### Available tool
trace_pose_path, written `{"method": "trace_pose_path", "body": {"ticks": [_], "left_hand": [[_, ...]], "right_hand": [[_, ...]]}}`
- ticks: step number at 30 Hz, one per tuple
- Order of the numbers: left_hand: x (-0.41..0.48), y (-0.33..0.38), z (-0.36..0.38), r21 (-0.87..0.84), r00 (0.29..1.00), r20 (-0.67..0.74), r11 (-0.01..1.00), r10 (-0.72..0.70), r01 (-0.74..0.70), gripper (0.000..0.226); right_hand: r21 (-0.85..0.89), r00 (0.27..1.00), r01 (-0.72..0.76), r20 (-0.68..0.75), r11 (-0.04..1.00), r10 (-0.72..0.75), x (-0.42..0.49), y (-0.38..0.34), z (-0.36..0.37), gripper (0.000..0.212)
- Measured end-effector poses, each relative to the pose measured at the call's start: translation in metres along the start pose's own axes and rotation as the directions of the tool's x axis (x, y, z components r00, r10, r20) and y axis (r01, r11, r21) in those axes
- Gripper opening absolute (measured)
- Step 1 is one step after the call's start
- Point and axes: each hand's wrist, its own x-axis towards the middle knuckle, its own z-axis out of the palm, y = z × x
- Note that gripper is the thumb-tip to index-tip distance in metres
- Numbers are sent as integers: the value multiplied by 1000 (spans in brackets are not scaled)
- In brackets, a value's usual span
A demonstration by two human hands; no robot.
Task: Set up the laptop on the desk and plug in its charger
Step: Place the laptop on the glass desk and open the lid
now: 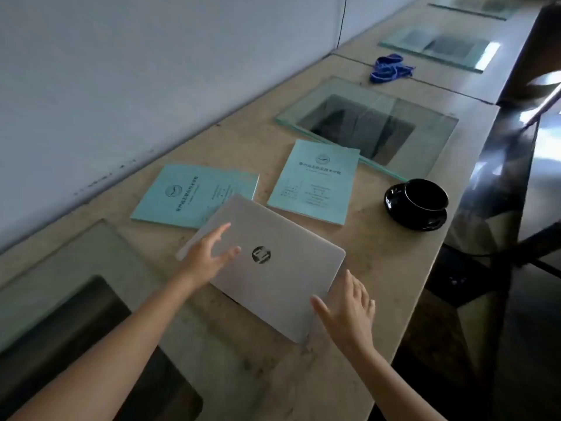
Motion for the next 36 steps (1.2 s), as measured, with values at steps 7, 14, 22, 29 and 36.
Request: {"method": "trace_pose_path", "body": {"ticks": [7, 14, 22, 29, 36], "left_hand": [[57, -53, -1, 190, 974, -141, 961, -176, 201, 70], [69, -65, 1, 190, 948, -220, 943, -230, 273, 71], [36, -50, -3, 91, 912, -268, 934, -311, 346, 63], [-55, -56, -16, -159, 808, -365, 886, -463, 436, 69], [-170, -81, -45, -277, 622, -483, 782, -616, 559, 62]], "right_hand": [[-148, 998, -52, 30, 988, 57, 6, 7, 39, 92], [45, 989, -120, -81, 992, 123, 7, -2, 36, 67], [351, 956, -230, -91, 907, 278, 12, -20, 24, 44], [660, 998, -38, -8, 750, 57, 10, -57, 13, 32], [612, 948, -47, 277, 789, -158, -7, -98, 39, 27]]}}
